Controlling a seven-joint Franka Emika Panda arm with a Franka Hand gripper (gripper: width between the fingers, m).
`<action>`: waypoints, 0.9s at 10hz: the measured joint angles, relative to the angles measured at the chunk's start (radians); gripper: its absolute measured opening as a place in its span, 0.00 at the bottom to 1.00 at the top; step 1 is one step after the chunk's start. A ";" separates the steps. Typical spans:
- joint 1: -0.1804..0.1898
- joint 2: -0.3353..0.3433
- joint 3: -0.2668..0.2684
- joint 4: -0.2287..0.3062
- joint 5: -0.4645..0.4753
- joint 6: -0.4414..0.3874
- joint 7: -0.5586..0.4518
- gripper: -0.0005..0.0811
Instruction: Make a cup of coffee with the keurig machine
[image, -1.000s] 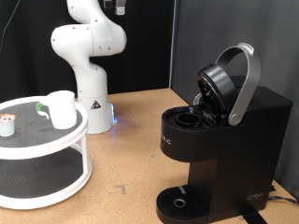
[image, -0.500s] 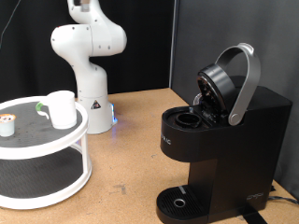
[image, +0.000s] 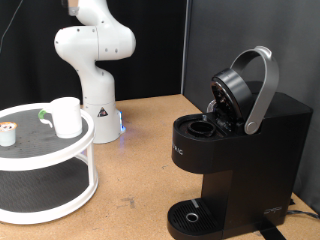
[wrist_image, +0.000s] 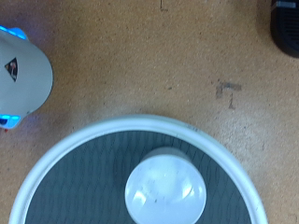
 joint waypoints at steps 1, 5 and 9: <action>-0.006 -0.004 -0.021 -0.004 -0.028 0.000 -0.023 0.99; -0.040 -0.006 -0.115 -0.009 -0.107 0.026 -0.073 0.99; -0.042 -0.006 -0.147 -0.009 -0.111 0.039 -0.088 0.99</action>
